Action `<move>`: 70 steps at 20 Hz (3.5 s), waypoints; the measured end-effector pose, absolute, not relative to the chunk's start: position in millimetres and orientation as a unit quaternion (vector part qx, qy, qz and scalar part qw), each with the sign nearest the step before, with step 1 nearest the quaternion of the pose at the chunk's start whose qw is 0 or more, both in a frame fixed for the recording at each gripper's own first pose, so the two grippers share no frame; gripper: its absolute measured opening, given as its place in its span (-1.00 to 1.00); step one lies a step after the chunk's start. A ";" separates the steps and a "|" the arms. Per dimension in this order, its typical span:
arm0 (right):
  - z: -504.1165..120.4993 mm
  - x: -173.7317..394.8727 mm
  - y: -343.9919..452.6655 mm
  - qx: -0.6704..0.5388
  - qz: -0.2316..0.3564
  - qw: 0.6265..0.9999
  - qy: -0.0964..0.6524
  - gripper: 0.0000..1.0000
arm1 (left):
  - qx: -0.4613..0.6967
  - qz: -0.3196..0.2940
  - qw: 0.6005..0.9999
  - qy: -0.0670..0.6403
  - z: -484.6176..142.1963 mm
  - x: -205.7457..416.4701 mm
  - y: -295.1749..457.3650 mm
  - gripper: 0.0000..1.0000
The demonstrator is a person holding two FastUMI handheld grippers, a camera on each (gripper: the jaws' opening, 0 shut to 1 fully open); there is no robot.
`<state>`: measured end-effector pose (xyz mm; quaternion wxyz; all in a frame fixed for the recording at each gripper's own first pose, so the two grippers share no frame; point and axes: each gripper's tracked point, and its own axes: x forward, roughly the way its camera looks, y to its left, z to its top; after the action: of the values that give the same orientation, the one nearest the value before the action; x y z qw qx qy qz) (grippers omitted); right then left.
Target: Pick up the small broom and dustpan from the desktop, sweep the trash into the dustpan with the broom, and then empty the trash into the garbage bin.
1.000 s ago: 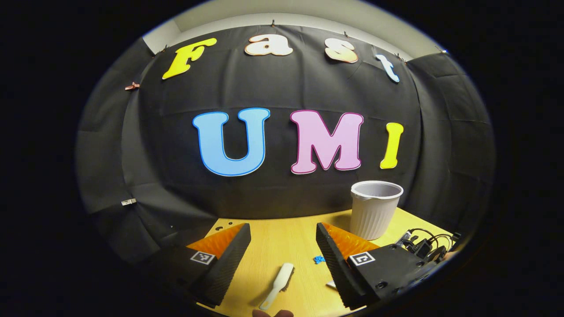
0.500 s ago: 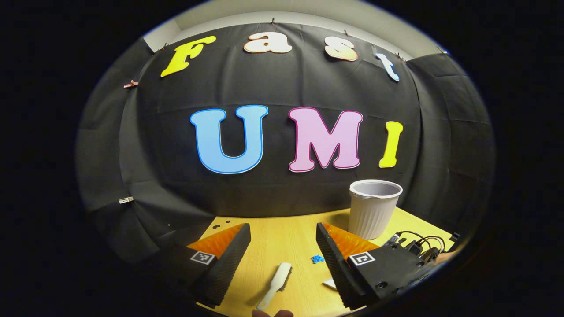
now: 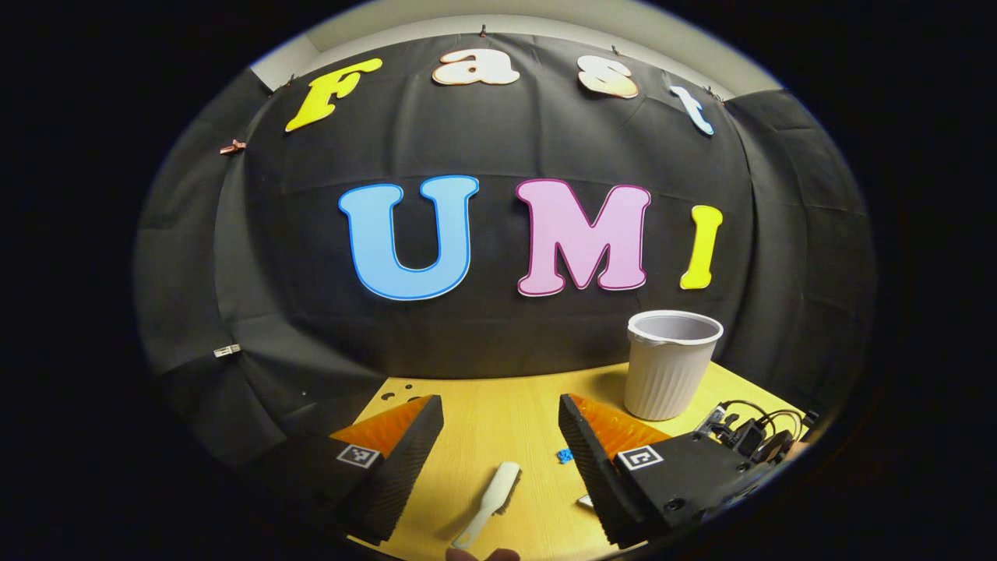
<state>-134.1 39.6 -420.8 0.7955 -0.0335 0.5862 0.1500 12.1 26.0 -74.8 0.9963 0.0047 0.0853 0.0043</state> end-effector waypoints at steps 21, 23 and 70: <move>-389.3 -160.8 -37.1 -0.007 0.116 0.814 0.569 -0.23 | -0.002 -0.093 0.889 0.448 -344.5 17.5 43.8 0.91; -390.8 -161.5 -36.3 -0.002 0.113 0.813 0.571 -0.28 | 0.006 -0.088 0.876 0.475 -363.0 18.4 50.3 0.92; -425.5 -111.8 -39.5 -0.084 0.203 0.719 0.660 -0.27 | 0.146 -0.212 0.803 0.537 -403.6 188.7 -86.4 -0.49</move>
<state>-111.8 -39.5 -425.5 0.7188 -0.0839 0.6595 0.2032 188.7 -86.4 -403.6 0.8034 0.1456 0.5373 -0.2116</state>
